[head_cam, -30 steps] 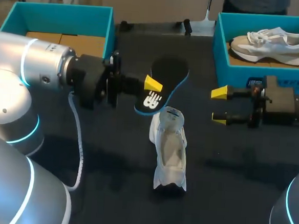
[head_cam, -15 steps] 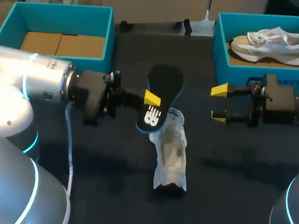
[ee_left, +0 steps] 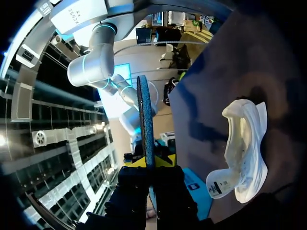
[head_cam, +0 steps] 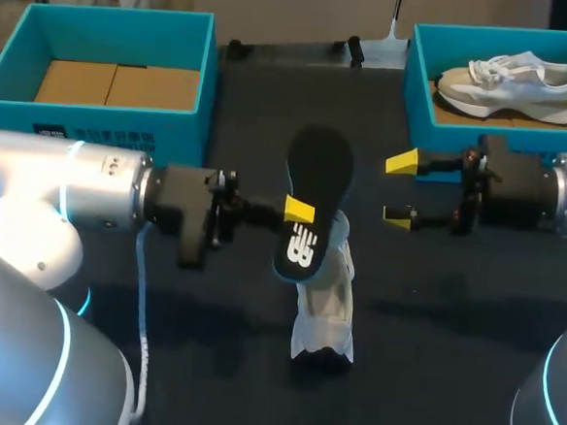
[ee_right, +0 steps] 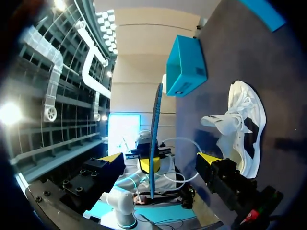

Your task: Take the shoe out of the shoebox, open the shoe tongue, remove and reinsert the insole, then place the shoe into the shoebox

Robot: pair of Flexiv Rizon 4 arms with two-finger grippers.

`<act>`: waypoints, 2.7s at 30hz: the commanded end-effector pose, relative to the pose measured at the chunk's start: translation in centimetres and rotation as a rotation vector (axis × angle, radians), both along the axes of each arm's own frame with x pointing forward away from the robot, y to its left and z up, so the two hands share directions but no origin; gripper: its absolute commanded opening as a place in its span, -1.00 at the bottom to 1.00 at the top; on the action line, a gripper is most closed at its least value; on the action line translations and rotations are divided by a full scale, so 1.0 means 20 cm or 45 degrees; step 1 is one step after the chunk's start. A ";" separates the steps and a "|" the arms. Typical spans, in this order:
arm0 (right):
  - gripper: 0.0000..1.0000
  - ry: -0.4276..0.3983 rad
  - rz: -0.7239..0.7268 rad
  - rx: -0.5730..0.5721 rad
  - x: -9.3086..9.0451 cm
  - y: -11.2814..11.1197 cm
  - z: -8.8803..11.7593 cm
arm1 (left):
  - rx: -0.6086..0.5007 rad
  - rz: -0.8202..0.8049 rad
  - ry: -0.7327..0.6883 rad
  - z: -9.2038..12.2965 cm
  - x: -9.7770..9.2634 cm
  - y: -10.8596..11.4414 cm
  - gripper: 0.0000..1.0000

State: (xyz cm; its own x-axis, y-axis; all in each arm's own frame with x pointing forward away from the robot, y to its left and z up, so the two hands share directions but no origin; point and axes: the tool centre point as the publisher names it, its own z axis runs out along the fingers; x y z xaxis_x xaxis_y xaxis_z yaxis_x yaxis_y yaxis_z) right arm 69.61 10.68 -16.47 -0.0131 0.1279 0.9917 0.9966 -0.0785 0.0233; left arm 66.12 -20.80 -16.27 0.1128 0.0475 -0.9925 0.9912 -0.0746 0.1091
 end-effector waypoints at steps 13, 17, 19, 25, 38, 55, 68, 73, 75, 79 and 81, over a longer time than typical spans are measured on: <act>-0.05 -0.004 0.052 0.048 0.03 0.18 0.00 | -0.063 0.052 -0.045 -0.03 0.01 -0.19 -1.00; -0.14 0.000 0.056 0.058 0.03 0.19 0.00 | -0.071 0.068 -0.039 -0.04 0.02 -0.22 -1.00; -0.16 0.000 0.057 0.062 0.03 0.20 0.00 | -0.071 0.076 -0.038 -0.04 0.03 -0.23 -1.00; -0.35 -0.006 0.061 0.073 0.03 0.22 0.00 | -0.076 0.092 -0.044 -0.05 0.03 -0.25 -1.00; -1.00 -0.001 0.066 0.072 0.06 0.22 -0.01 | -0.069 0.093 -0.038 -0.05 0.04 -0.24 -1.00; -1.00 0.033 0.057 0.073 0.08 0.18 -0.05 | -0.023 0.057 0.009 -0.06 0.05 -0.12 1.00; -1.00 0.067 0.059 0.083 0.10 0.16 -0.12 | 0.078 0.100 0.065 -0.07 0.07 0.06 1.00; -1.00 0.084 0.061 0.094 0.09 0.15 -0.15 | 0.231 0.118 0.059 -0.01 0.11 0.10 1.00; -1.00 0.086 0.061 0.097 0.09 0.15 -0.16 | 0.288 0.104 0.050 0.01 0.12 0.11 1.00; -1.00 0.088 0.057 0.104 0.08 0.14 -0.17 | 0.449 0.099 0.062 0.05 0.15 0.12 1.00; -1.00 0.088 0.054 0.108 0.08 0.14 -0.18 | 0.547 0.122 0.047 0.07 0.16 0.12 1.00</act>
State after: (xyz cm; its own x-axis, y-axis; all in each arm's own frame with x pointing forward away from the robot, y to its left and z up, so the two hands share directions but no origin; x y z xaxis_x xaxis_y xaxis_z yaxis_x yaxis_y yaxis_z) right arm 71.32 13.46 -19.85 0.0520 0.0472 0.9975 0.9982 -0.0325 -0.0505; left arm 68.73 -18.66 -16.24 0.0545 0.3019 -0.9518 0.9984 -0.0053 0.0555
